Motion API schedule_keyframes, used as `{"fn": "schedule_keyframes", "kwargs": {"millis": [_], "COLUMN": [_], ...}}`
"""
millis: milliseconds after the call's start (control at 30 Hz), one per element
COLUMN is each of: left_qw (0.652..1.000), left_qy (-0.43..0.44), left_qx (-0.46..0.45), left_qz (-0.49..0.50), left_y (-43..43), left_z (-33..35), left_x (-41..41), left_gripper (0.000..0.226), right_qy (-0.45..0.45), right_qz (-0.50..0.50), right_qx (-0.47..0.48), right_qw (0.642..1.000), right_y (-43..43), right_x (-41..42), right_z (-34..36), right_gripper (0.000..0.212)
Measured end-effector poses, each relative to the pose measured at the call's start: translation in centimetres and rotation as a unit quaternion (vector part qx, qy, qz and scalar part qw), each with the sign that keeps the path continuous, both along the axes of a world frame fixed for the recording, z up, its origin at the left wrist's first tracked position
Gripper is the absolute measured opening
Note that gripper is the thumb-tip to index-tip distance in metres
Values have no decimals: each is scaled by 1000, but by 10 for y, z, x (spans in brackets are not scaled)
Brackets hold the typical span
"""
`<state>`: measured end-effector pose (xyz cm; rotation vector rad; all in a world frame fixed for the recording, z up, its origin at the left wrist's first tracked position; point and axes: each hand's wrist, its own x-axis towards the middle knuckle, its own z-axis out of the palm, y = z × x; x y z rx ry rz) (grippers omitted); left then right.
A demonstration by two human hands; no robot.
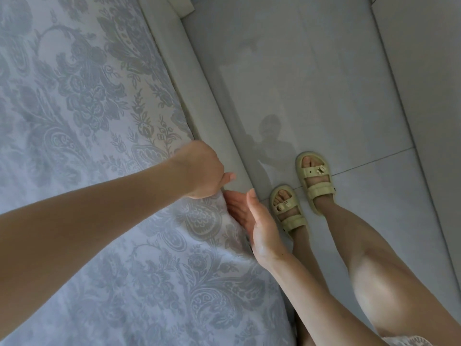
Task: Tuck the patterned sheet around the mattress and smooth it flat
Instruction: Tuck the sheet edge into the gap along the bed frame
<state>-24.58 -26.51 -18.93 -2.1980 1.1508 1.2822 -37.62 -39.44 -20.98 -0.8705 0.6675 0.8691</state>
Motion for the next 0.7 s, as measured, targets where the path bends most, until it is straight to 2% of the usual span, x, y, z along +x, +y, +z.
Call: {"fn": "schedule_keyframes", "kwargs": {"millis": [100, 200, 267, 367, 433, 533, 633, 700], "left_qw": [999, 998, 994, 971, 962, 977, 988, 992], "left_qy": [-10, -26, -28, -66, -71, -40, -31, -41], "left_qx": [0, -37, -84, -208, -247, -209, -148, -114], "left_qz": [38, 52, 63, 102, 93, 28, -27, -45], "left_y": [7, 15, 17, 20, 20, 17, 16, 10], "left_z": [10, 15, 17, 25, 31, 26, 8, -1], "left_x": [-1, 1, 3, 13, 10, -9, -26, -28], "left_gripper": [71, 79, 81, 76, 71, 77, 82, 75], "right_qy": [41, 63, 85, 128, 159, 225, 181, 135], "right_qz": [98, 153, 164, 135, 119, 88, 17, 15], "right_qx": [85, 141, 165, 171, 165, 120, -18, -28], "right_qw": [991, 976, 969, 968, 966, 963, 983, 990], "right_y": [14, 35, 41, 34, 21, -8, -34, -41], "right_x": [12, 28, 36, 31, 16, -18, -53, -66], "right_z": [2, -13, -23, -34, -29, -20, -8, 5], "right_gripper": [65, 73, 76, 75, 79, 93, 73, 60]}}
